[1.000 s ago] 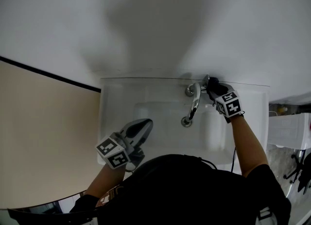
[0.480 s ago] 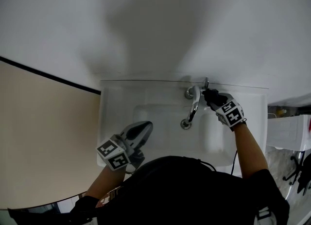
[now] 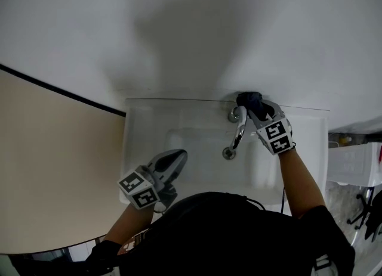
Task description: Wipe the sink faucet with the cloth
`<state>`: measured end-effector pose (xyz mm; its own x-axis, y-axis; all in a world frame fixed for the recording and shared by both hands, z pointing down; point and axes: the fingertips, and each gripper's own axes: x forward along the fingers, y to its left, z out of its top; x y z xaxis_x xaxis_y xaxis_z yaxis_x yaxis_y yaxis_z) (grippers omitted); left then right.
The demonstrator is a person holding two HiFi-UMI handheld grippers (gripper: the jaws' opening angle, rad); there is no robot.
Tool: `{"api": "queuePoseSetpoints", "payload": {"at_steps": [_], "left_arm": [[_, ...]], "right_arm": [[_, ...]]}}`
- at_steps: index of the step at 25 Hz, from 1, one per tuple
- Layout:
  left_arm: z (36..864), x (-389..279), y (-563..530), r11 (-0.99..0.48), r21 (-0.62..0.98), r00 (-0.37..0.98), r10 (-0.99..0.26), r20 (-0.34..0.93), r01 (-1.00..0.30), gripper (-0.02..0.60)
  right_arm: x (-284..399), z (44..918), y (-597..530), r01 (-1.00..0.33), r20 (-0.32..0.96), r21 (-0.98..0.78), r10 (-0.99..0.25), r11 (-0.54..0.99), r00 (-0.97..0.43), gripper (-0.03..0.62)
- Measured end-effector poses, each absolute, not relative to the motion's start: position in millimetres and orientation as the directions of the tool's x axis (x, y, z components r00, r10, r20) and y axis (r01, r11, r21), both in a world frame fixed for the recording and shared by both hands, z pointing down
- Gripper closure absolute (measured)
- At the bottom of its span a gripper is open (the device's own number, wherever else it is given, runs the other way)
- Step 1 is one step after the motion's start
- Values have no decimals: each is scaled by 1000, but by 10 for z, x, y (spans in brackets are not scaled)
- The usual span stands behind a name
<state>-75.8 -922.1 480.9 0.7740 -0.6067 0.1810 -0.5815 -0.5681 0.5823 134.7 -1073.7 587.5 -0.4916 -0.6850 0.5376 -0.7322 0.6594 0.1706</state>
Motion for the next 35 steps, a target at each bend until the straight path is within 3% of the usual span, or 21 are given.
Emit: {"api": "queuePoseSetpoints", "payload": {"at_steps": [10,20,26,30,35], "left_arm": [[4823,-804,-9240,-557,591,768,-614,180,-584,581],[4866,-830,-9237,-545,597,765,-616,190,-588,581],[4868,-779,-9223,-548,602,771,-607,192,-581,581],[4894,-774,-9235,-542,604,769,-607,199,-584,581],[4870,-735,-9227,-550,604,775,-602,193,-578,581]], "right_arm": [[1240,6046,-10722,-685,628,309,-682,660,-374,459],[1316,6531,-10436,-736,687,149,-605,661,-404,461],[1706,7134,-9964,-788,807,39,-484,615,-338,464],[1600,6821,-9918,-761,732,47,-541,647,-414,464],[1355,6032,-10423,-739,556,226,-707,635,-437,464]]}}
